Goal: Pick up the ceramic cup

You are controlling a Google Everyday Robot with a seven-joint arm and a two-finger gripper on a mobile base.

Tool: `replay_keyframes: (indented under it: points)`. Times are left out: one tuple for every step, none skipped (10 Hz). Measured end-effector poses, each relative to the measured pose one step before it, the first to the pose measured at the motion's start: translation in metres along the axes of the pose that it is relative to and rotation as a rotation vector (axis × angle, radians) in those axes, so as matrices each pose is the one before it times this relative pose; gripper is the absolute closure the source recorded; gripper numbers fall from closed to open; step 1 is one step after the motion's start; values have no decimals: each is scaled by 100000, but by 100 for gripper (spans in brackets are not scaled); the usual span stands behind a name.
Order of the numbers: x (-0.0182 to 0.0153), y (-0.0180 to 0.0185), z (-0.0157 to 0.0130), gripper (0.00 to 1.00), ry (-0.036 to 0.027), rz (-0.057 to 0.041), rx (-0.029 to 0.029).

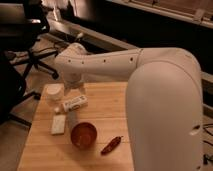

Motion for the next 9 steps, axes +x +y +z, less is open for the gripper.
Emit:
replay_keyframes:
  points:
    - [-753,464,651,35,-435,-1078,305]
    - [-1068,670,877,35,-594,-1645,607]
    - [-1112,871,977,35,-292,-2041,998]
    - [-922,752,654,35,-604,-1377,424]
    - [-857,693,674,35,-253,-1452,804]
    - [-916,656,642,35,-367,-1350,488]
    - [-811,640,609,35,-117,-990,152]
    - [-873,604,650,35,-91,-841,145]
    - [-882,550,847,35,98,-823,377]
